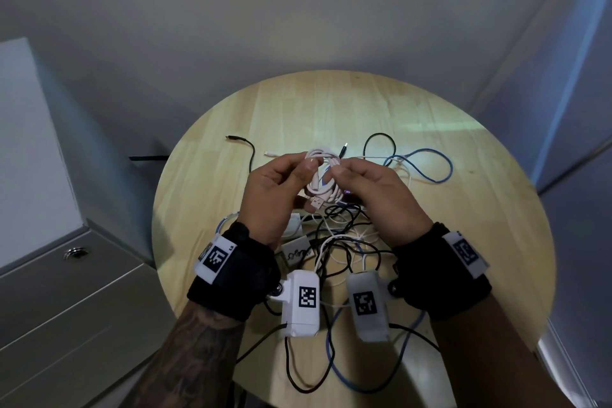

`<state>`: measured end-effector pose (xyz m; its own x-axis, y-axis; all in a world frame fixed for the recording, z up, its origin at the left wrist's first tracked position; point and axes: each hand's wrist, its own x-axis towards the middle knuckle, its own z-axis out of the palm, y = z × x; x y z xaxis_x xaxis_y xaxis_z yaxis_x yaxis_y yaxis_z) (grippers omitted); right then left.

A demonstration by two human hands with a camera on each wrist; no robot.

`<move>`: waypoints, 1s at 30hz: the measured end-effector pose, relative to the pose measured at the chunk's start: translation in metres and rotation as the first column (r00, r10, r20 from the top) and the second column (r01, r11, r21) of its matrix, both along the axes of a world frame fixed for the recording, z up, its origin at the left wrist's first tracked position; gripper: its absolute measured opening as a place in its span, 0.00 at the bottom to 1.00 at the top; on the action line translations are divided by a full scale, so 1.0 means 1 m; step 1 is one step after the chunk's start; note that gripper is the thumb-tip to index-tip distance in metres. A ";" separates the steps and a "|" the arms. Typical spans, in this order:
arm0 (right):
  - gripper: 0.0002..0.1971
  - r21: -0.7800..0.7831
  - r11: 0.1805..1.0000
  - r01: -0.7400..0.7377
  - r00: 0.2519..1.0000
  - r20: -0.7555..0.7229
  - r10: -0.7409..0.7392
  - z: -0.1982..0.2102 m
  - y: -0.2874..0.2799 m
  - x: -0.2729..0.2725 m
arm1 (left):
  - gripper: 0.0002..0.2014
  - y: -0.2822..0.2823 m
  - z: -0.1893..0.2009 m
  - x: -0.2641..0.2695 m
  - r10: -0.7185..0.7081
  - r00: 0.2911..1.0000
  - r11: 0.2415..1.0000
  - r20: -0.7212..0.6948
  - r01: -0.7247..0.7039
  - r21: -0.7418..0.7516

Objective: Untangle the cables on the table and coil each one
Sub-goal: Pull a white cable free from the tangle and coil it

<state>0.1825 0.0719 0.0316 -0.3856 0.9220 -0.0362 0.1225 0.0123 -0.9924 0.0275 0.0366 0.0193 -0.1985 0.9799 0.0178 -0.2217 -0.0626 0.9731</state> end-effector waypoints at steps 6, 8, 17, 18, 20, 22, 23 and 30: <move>0.18 -0.249 0.968 -0.029 0.964 -0.261 -0.038 -0.013 0.005 0.002 | 0.10 -0.001 0.001 -0.005 -0.228 0.936 0.964 0.270 0.256 -0.074; 0.22 -0.275 0.961 -0.008 0.941 -0.328 -0.086 -0.016 0.004 -0.002 | 0.11 0.000 -0.001 -0.007 -0.253 0.904 0.950 0.346 0.300 -0.088; 0.12 -0.079 0.990 0.115 0.993 0.019 -0.114 -0.028 0.005 0.002 | 0.07 0.007 -0.013 -0.047 0.016 0.979 0.983 -0.204 -0.053 -0.177; 0.10 -0.006 0.991 0.133 0.987 0.092 -0.132 -0.031 0.006 0.006 | 0.06 0.009 -0.018 -0.060 0.108 0.950 0.972 -0.294 -0.163 -0.168; 0.07 0.104 0.984 0.146 0.964 0.209 -0.166 -0.038 0.008 0.017 | 0.05 0.014 -0.032 -0.092 0.259 0.873 0.927 -0.413 -0.345 -0.149; 0.05 0.168 0.977 0.128 0.920 0.348 -0.180 -0.046 0.010 0.031 | 0.05 0.018 -0.050 -0.122 0.347 0.802 0.868 -0.486 -0.471 -0.156; 0.04 0.189 0.975 0.113 0.888 0.421 -0.185 -0.050 0.011 0.037 | 0.03 0.020 -0.059 -0.135 0.369 0.768 0.838 -0.523 -0.519 -0.170; 0.03 0.135 0.991 -0.012 0.687 0.721 -0.090 -0.065 0.019 0.067 | 0.04 0.035 -0.100 -0.178 0.410 0.727 0.665 -0.551 -0.651 -0.365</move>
<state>0.2495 0.0907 -0.0332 -0.2497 0.9518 -0.1780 0.8048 0.1018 -0.5848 -0.1509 0.0716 -0.0802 -0.7788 0.5817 -0.2348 0.0909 0.4750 0.8753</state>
